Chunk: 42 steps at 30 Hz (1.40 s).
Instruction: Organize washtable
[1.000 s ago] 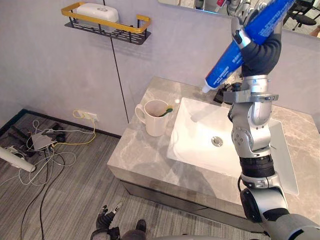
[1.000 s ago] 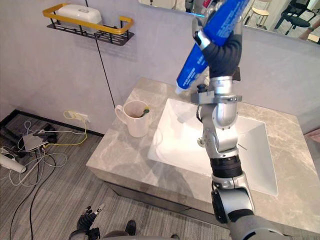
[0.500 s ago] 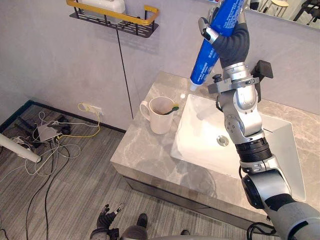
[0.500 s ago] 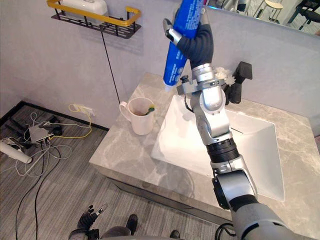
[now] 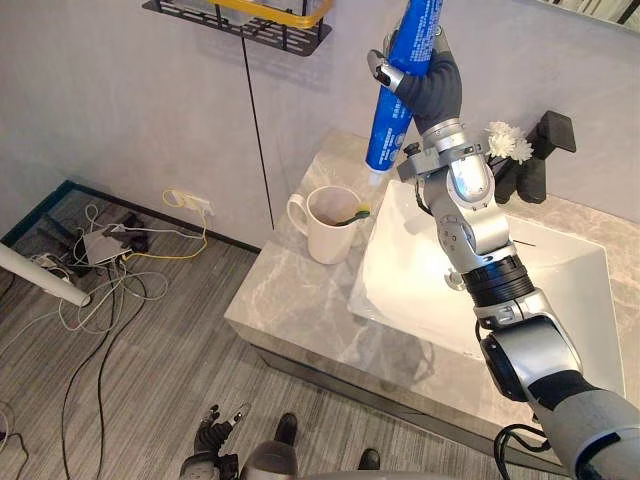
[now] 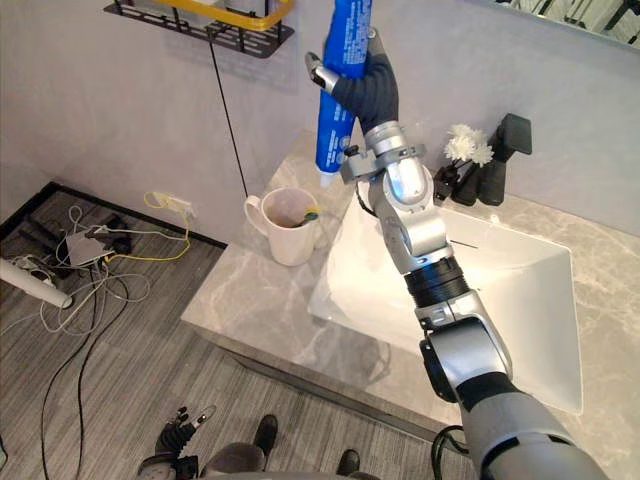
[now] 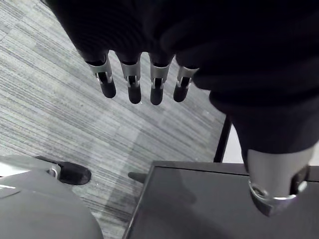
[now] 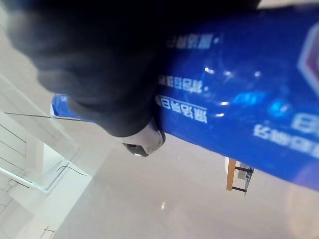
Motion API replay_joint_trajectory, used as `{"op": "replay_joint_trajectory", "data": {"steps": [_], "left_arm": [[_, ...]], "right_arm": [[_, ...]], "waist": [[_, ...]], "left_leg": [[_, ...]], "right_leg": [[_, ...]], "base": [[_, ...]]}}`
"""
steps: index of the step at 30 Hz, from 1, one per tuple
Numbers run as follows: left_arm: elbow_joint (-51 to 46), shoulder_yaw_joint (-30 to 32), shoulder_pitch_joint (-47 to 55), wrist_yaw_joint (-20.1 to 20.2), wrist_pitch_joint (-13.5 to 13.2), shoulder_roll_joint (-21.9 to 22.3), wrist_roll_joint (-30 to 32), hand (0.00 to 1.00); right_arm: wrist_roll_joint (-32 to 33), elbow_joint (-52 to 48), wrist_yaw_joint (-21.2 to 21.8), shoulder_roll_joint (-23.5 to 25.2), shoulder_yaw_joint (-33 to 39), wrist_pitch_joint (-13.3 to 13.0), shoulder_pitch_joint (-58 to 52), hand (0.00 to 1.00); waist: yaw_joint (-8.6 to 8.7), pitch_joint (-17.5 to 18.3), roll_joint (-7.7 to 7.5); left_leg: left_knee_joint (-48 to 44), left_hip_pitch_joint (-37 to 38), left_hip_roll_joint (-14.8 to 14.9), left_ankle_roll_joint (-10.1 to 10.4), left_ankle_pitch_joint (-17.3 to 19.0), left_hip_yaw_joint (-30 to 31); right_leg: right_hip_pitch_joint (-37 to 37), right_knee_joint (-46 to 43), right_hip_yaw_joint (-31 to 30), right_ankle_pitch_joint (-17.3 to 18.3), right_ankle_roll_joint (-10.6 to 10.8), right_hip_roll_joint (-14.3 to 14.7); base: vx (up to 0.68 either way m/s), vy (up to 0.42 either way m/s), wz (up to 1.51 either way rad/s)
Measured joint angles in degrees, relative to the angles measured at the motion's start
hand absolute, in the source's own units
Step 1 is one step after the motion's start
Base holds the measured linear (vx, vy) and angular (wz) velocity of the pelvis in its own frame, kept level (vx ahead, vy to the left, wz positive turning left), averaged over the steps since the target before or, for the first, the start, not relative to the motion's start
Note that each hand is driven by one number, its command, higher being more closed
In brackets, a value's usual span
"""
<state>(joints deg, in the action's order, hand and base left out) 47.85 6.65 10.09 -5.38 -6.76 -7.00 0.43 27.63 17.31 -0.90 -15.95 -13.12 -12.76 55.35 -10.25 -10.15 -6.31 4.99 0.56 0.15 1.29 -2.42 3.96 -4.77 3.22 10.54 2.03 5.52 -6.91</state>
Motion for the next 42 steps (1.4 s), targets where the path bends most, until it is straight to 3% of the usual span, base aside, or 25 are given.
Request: {"op": "replay_joint_trajectory", "data": {"steps": [42], "left_arm": [[-0.01, -1.47, 0.0, 0.13, -0.01, -0.22, -0.02, 0.0]], "right_arm": [[0.96, 1.83, 1.12, 6.09, -1.47, 0.79, -5.89, 1.0]], "waist": [[-0.03, -0.59, 0.9]], "left_leg": [[-0.98, -0.57, -0.21, 0.01, 0.02, 1.49]], "right_leg": [[-0.21, -0.1, 1.5, 0.01, -0.01, -0.06]], "base": [[-0.01, -0.003, 0.01]]}}
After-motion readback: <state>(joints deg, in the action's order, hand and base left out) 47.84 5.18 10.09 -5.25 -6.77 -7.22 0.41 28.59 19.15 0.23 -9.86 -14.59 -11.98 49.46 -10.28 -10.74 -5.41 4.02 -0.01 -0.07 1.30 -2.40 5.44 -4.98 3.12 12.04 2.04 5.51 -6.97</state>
